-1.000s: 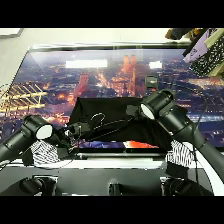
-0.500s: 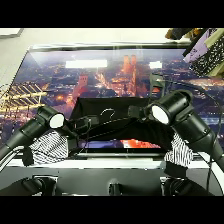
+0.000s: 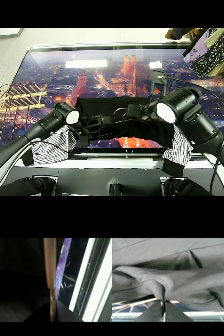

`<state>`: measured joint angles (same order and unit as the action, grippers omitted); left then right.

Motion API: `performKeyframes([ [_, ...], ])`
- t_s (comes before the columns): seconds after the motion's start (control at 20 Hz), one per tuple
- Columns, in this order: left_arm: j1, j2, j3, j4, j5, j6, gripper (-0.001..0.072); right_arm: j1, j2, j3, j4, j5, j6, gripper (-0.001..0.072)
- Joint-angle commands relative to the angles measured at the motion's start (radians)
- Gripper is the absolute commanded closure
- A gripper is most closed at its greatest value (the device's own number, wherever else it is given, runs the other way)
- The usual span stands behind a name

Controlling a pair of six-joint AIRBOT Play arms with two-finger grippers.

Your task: Fold the clothes and pants, and hang the long-sleeved shirts on hangers.

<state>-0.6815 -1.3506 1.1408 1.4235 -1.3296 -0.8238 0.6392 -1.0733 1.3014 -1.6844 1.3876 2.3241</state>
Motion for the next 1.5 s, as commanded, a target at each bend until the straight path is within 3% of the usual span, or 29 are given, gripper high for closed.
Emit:
performKeyframes([
  [0.0, -0.018, -0.057, 0.058, -0.003, 0.004, 0.003, 0.0689, 0.001, 0.0, 0.004, 0.033, 0.005, -0.01, 0.068],
  [0.75, -0.055, -0.155, 0.163, -0.127, 0.049, 0.001, 0.0689, 0.001, 0.001, 0.004, 0.077, 0.06, -0.057, 0.0677],
  [0.8, -0.055, -0.155, 0.163, -0.127, 0.049, 0.001, 0.0688, 0.001, 0.001, 0.004, 0.076, 0.082, -0.062, 0.0617],
  [0.9, -0.055, -0.155, 0.163, -0.127, 0.048, 0.001, 0.0688, 0.001, 0.002, 0.004, 0.064, 0.138, -0.064, 0.0302],
  [0.95, -0.055, -0.155, 0.163, -0.127, 0.048, 0.001, 0.0689, 0.001, 0.006, 0.004, 0.057, 0.153, -0.074, 0.0229],
  [1.45, -0.055, -0.155, 0.163, -0.127, 0.048, 0.001, 0.0688, 0.001, 0.139, 0.004, -0.113, 0.167, -0.028, 0.0226],
])
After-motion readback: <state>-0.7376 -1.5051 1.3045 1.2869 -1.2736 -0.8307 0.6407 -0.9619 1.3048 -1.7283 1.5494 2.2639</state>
